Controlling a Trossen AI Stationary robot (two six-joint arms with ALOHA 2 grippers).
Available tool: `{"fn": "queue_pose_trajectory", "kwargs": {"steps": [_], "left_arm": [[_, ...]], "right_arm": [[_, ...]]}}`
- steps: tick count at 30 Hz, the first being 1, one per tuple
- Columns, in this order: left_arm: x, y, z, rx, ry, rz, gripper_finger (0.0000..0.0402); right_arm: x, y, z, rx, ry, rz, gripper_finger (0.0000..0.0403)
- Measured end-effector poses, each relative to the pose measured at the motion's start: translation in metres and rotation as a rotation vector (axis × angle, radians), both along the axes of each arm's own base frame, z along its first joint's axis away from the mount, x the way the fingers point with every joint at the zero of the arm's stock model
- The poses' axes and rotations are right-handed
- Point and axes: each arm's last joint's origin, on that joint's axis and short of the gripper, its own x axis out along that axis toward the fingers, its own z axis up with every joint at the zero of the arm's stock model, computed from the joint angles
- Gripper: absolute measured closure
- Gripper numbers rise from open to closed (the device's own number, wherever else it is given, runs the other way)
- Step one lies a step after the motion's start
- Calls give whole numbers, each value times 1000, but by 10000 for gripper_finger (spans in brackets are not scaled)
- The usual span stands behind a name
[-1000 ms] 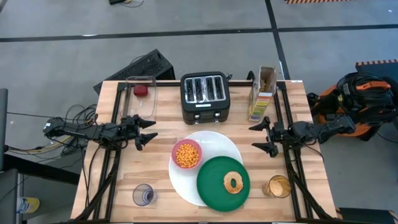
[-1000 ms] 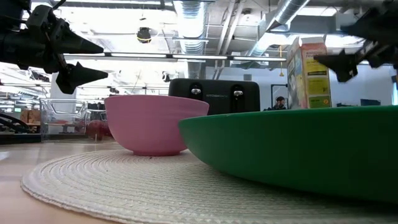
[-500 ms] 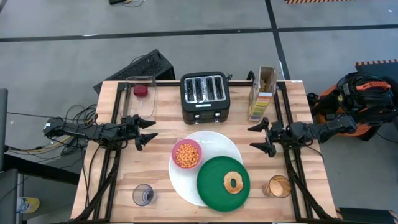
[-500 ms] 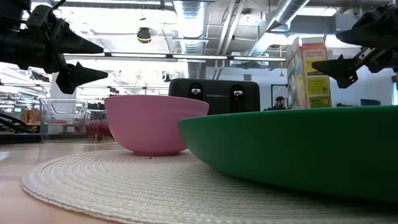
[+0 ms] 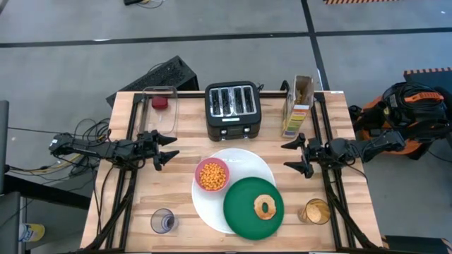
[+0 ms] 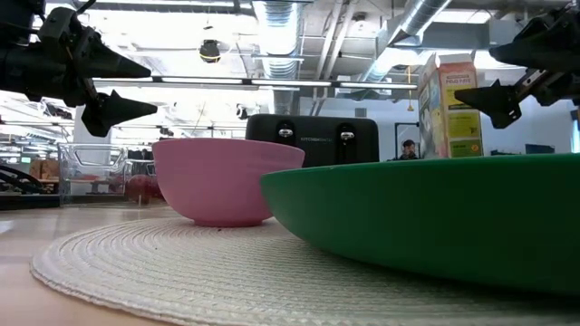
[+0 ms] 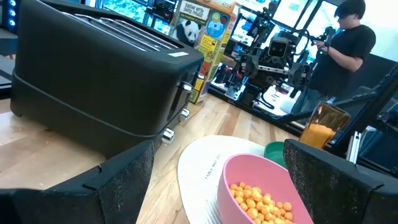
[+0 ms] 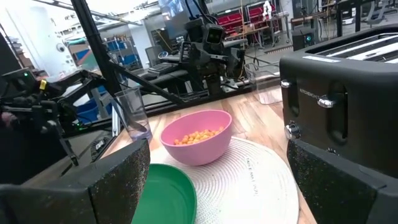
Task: Arrange a breakfast setting
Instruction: Put the red apple on the green plate
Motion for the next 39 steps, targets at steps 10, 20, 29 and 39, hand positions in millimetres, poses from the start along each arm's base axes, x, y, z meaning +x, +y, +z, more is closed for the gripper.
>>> {"fn": "queue_pose_trajectory", "kwargs": {"steps": [10,20,29,39], "left_arm": [[-1,2,0,1,-3,66,58],[-1,4,1,-106,-44,118,58],[-11,9,43,-149,-59,221,33],[-24,22,75,-184,-60,514,3]], "right_arm": [[0,0,0,0,1,0,5],[0,0,0,0,2,0,5],[0,0,-1,-1,2,0,5],[0,0,0,0,2,0,5]]}}
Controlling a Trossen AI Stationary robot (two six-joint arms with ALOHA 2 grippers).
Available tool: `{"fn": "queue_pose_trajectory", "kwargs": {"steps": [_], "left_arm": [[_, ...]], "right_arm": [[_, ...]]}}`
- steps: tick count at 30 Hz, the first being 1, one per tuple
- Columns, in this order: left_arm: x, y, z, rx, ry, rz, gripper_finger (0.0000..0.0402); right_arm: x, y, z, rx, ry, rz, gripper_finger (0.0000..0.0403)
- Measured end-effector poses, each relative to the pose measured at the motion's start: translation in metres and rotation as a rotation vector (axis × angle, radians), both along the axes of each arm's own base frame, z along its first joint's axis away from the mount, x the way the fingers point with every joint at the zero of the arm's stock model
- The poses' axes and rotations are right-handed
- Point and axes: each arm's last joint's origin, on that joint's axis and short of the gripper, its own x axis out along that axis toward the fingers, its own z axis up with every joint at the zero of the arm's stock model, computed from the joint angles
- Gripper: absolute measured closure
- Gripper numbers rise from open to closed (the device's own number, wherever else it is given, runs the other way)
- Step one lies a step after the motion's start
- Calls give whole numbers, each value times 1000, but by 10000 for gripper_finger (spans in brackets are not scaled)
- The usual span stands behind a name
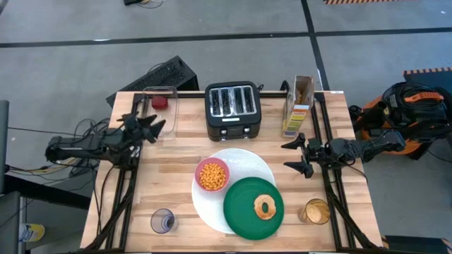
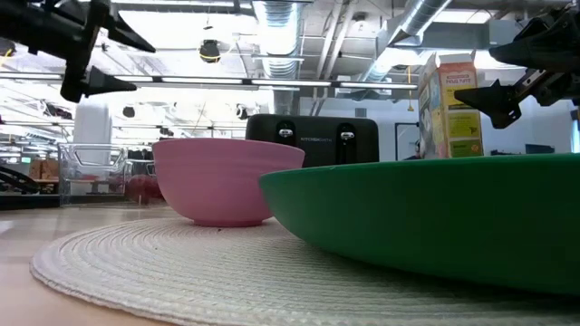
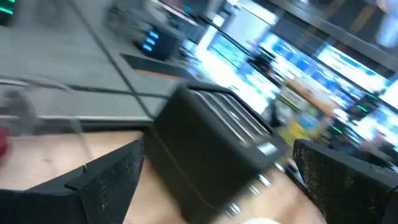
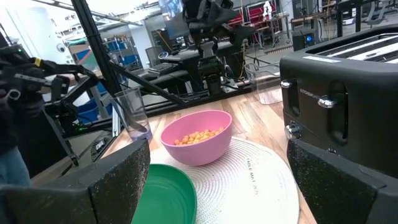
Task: Arrange a breakfast setting
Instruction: Put the red apple on the green plate
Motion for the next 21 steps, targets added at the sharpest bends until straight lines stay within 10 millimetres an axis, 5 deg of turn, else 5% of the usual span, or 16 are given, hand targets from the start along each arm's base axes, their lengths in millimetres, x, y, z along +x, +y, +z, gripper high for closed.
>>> {"fn": "queue_pose_trajectory", "kwargs": {"steps": [11,21], "left_arm": [[-2,15,10,-77,-244,412,2],[23,32,15,-110,-354,492,2]], "right_arm": [[0,0,0,0,0,1,5],[0,0,0,0,0,1,5]]}}
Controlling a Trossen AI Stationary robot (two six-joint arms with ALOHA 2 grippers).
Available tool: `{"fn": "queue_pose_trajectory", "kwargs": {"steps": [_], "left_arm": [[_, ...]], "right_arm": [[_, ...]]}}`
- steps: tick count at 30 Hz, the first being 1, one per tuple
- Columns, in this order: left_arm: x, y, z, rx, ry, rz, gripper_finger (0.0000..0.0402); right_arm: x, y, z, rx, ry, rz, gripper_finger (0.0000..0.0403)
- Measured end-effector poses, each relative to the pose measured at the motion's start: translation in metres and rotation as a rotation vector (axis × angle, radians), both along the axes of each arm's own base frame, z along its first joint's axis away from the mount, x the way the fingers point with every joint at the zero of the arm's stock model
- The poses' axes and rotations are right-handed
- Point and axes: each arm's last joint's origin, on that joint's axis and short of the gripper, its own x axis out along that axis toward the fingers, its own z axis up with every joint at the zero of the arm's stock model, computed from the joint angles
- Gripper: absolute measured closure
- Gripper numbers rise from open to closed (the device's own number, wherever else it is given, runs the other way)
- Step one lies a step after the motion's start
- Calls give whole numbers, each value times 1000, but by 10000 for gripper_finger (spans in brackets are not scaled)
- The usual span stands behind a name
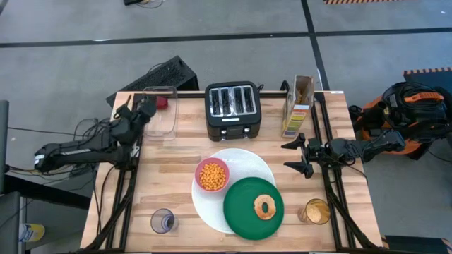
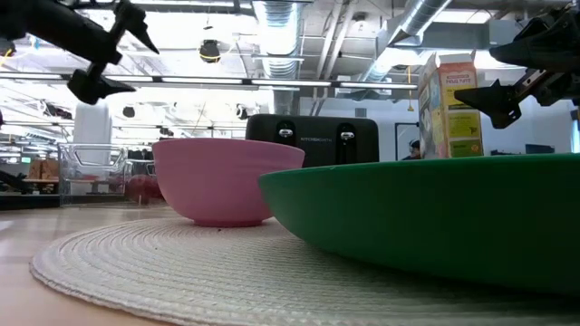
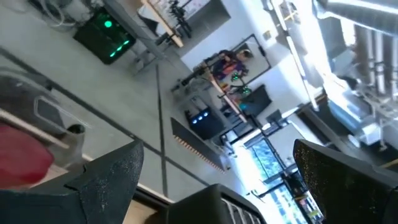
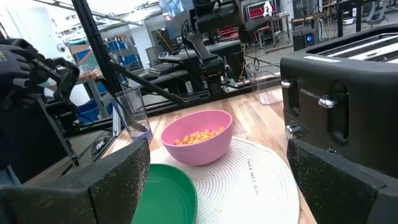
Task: Arrange a breakfast setting
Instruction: Put the red apple on the green plate
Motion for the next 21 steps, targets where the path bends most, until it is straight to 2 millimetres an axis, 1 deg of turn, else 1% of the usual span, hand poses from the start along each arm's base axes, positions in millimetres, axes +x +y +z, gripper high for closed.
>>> {"fn": "queue_pose_trajectory", "kwargs": {"steps": [4,7,9,12,17,21], "left_arm": [[8,11,-3,-40,-44,10,2],[15,21,6,-59,-10,15,2],[19,28,14,-69,55,23,2],[27,41,32,-99,163,40,2],[33,65,58,-247,408,81,2],[39,87,69,-372,455,99,2]], "right_arm": [[0,0,0,0,0,0,5],[0,0,0,0,0,1,5],[0,0,0,0,0,1,5],[0,0,0,0,0,1,5],[0,0,0,0,0,1,5],[0,0,0,0,0,1,5]]}}
